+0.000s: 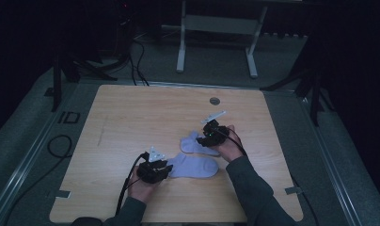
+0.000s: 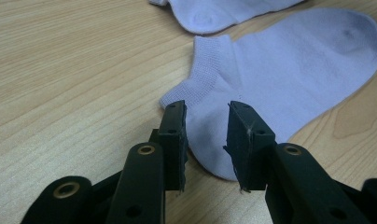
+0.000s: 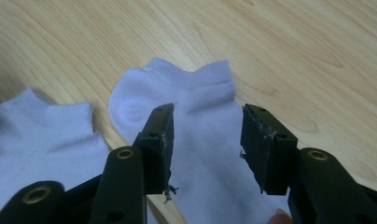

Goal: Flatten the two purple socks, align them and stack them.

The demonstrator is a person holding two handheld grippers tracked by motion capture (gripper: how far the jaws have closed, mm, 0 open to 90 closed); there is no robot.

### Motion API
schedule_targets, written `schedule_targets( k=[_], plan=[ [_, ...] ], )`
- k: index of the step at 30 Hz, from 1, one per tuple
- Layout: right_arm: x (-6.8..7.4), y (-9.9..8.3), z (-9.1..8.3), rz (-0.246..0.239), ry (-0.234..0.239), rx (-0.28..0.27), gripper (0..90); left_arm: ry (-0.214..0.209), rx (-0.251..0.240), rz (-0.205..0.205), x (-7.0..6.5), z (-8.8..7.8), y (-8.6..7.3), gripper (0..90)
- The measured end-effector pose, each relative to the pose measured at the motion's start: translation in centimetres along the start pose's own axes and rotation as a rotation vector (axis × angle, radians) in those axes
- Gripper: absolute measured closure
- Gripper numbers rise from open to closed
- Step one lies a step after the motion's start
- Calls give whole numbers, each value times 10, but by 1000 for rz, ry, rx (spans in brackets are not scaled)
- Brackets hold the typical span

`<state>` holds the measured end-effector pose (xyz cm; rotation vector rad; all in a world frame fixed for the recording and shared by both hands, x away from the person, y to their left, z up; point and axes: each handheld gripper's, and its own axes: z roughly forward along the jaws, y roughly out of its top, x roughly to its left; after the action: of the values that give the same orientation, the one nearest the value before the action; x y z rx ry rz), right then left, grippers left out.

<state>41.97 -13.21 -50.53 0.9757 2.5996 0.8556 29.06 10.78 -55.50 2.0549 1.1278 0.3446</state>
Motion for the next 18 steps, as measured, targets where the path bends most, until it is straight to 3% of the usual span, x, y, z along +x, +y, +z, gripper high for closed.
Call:
schedule_targets(
  k=[7,18],
  plan=[
    [4,6,12,-21,14,-1,561,0,7,3,0,0,0,669],
    [14,17,28,-111,9,37,560,2,-1,0,1,-1,0,665]
  ],
)
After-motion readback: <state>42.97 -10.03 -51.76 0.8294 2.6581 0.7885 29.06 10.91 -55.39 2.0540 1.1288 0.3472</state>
